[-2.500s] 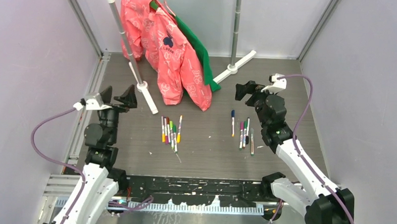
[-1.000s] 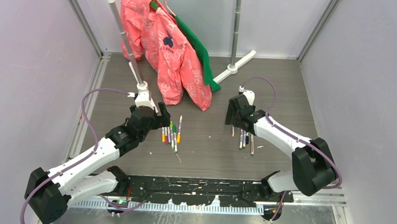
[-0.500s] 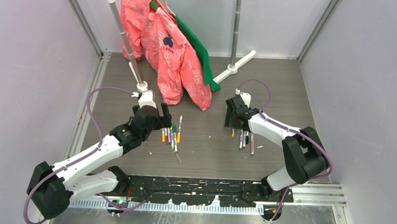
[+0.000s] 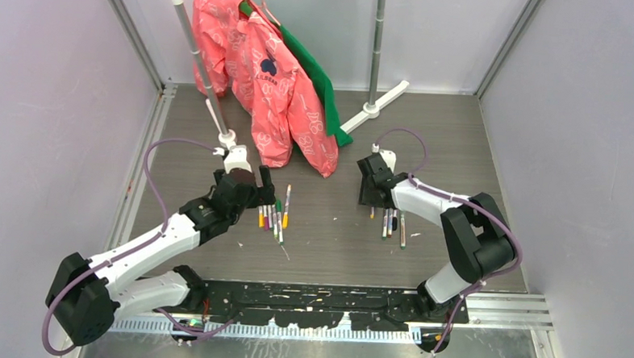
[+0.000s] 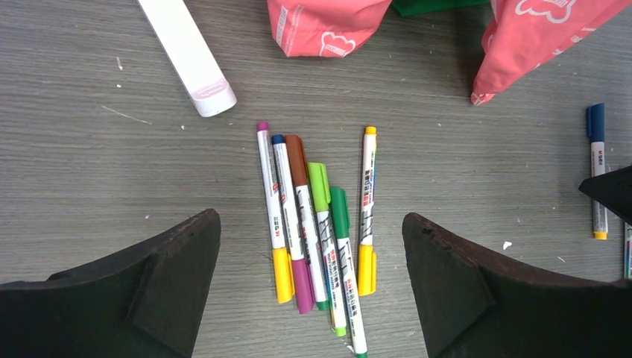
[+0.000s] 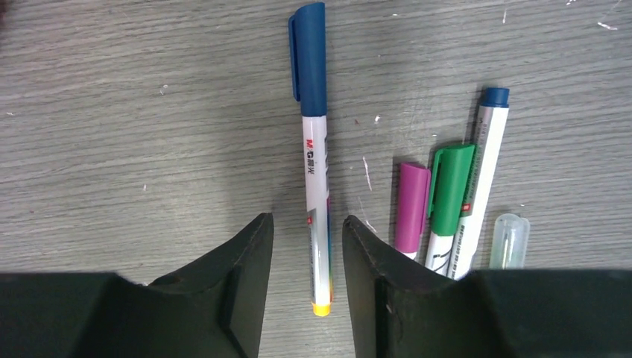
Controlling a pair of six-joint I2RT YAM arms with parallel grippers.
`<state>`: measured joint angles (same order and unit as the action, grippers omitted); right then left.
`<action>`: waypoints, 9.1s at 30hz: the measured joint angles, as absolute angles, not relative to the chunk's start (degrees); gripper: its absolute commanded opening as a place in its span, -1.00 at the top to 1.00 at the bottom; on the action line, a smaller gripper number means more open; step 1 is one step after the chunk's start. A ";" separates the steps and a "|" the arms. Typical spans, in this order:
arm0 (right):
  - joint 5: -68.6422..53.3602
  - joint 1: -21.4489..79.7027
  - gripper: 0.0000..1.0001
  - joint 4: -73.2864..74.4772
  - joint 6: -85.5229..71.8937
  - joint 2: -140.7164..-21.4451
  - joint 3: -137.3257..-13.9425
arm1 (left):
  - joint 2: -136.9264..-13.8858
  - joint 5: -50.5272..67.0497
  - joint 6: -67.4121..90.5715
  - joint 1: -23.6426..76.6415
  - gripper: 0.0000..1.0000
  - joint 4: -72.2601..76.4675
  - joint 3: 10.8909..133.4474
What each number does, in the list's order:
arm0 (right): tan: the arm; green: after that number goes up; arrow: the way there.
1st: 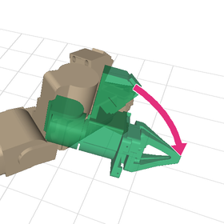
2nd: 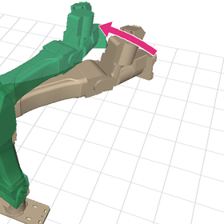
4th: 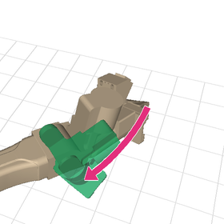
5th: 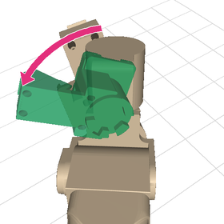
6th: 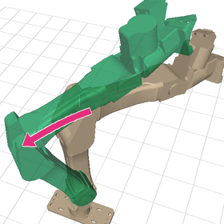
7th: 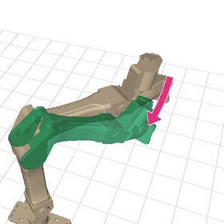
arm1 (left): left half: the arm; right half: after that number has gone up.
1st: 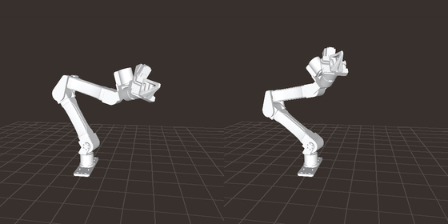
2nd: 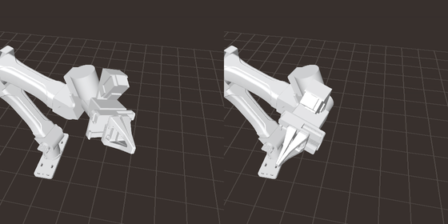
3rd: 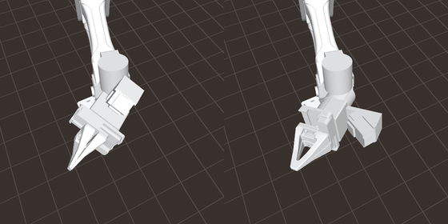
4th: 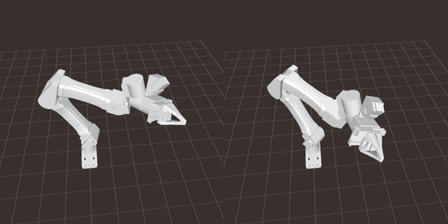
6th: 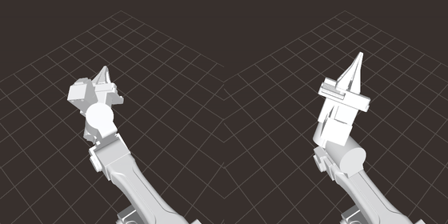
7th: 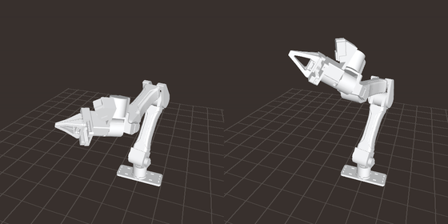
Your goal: Open the pen caps
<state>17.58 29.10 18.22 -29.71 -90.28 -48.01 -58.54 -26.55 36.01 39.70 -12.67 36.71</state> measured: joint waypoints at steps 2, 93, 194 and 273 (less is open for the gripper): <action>17.28 29.10 0.19 17.76 -29.76 -90.43 -48.01 | -59.05 -26.50 36.03 39.70 -0.82 -12.67 36.71; 12.58 60.64 0.97 -0.97 -34.79 -76.23 -41.32 | -75.96 -0.12 61.41 39.81 1.00 9.87 36.21; 35.79 51.88 0.12 5.15 -42.15 -81.91 -32.10 | -101.75 -1.54 40.01 42.26 0.26 -8.14 57.89; 30.09 36.25 0.56 19.07 -49.58 -76.97 -32.93 | -57.30 -7.57 47.51 43.94 -0.89 -13.37 37.56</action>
